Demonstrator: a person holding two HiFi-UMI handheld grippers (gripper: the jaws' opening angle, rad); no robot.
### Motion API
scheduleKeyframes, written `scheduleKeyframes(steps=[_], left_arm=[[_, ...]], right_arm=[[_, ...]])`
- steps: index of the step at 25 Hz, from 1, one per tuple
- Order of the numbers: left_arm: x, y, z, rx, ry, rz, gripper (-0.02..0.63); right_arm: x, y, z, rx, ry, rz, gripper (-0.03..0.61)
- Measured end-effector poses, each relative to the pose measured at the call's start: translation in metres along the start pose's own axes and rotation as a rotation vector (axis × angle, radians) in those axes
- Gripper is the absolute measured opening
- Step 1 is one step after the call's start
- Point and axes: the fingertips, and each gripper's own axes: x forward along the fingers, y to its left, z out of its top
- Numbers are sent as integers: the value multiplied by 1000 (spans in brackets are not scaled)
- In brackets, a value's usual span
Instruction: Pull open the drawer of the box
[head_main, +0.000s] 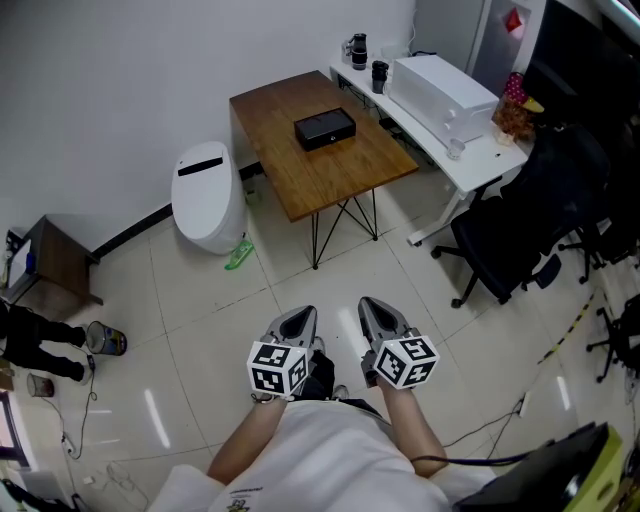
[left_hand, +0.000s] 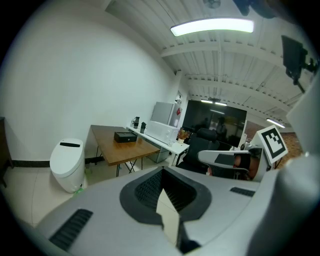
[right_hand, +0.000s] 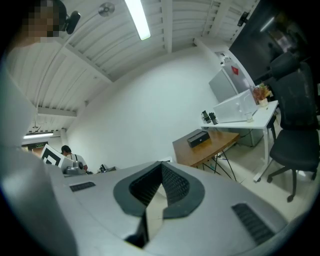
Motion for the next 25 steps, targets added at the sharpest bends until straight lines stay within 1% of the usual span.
scheduleKeyframes(steps=[12,19,25], left_arm=[[72,33,51,5,-8,-41,3],[109,63,71,2,2,-65,3],[129,82,89,9,-2,-87,3]], right_arm=[[60,-32,46,-48,-19,-41,-14],[106,-48,61,-73,-17,-74,-14],[138,-52,71,-81,-13,-78,-14]])
